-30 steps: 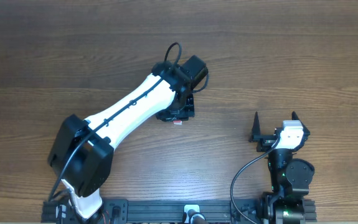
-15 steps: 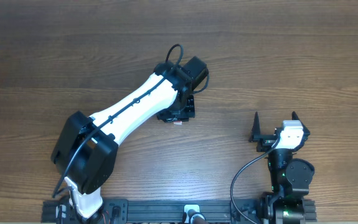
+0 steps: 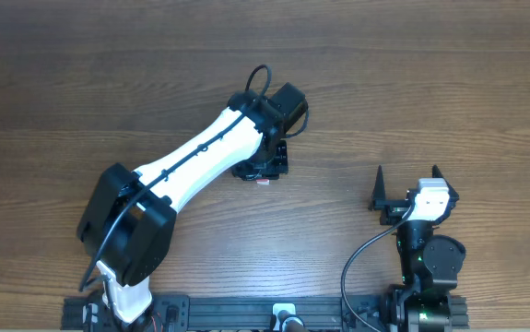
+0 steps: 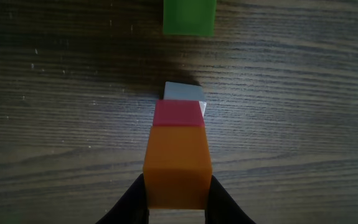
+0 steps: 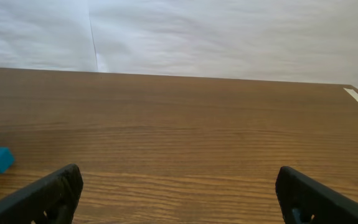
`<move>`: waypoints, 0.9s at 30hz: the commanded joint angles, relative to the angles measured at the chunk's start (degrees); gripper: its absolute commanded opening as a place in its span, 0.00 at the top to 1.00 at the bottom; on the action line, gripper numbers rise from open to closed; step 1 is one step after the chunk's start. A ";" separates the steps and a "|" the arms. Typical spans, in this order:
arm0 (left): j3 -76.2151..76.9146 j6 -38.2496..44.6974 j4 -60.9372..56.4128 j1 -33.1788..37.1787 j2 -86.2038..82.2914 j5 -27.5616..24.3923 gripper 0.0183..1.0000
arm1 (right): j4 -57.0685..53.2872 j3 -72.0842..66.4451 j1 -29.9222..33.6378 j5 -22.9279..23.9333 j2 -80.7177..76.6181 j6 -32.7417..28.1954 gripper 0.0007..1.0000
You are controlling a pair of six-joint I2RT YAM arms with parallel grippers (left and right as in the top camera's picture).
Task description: Stack Cubes
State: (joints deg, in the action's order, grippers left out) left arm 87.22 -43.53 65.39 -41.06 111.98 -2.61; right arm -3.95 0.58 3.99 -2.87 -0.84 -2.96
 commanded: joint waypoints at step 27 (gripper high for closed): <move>0.98 1.11 0.02 0.42 0.87 0.33 0.86 | -0.17 -0.28 0.26 0.35 0.55 0.33 0.01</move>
State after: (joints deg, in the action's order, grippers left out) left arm 87.22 -43.27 65.39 -41.06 112.09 -2.59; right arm -3.95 0.58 3.99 -2.87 -0.84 -3.01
